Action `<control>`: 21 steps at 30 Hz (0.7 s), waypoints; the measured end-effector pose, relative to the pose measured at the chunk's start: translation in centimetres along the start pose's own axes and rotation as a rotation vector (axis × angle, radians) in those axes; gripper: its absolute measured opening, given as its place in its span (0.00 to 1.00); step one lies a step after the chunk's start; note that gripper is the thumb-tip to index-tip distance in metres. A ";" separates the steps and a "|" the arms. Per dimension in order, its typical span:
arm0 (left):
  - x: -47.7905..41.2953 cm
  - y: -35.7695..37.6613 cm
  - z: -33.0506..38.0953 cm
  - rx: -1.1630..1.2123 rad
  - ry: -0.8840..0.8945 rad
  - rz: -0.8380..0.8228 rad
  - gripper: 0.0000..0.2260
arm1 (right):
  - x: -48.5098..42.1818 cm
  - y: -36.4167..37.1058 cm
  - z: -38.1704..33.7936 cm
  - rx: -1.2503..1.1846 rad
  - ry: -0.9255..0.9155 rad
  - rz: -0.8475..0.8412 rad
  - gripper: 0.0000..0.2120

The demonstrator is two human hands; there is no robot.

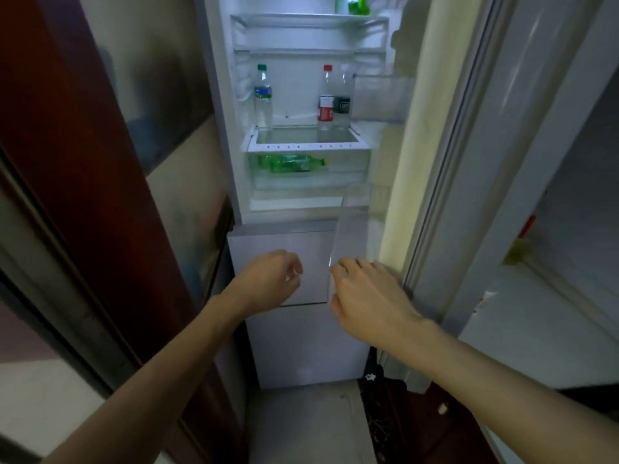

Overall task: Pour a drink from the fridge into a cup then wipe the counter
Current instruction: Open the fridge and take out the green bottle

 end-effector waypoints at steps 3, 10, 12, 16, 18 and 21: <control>-1.1 -0.6 1.3 -0.024 -0.023 -0.041 0.10 | 0.0 1.4 1.4 -0.107 0.034 -0.001 0.21; -2.9 -0.6 4.5 -0.028 -0.008 -0.061 0.09 | -0.4 4.6 6.1 -0.238 0.130 -0.142 0.35; -3.4 -0.3 4.9 -0.024 -0.004 -0.063 0.09 | -0.1 5.3 7.0 -0.290 0.145 -0.157 0.37; -4.4 0.4 5.2 -0.057 0.012 -0.097 0.10 | 0.8 5.7 7.9 -0.278 0.149 -0.120 0.35; -5.2 0.6 5.1 -0.074 0.009 -0.117 0.10 | 0.6 5.6 8.5 -0.279 0.174 -0.113 0.31; -6.4 0.7 5.1 -0.078 0.024 -0.120 0.10 | -0.1 5.1 9.6 -0.287 0.198 -0.102 0.18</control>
Point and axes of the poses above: each hand's wrist, its own x-axis away from the middle knuckle, its own y-axis out of the palm, z = x × y, the point moved 4 cm from there along -x, towards the middle knuckle, and after that the axes turned 7 degrees about -y, right-handed, at the moved point
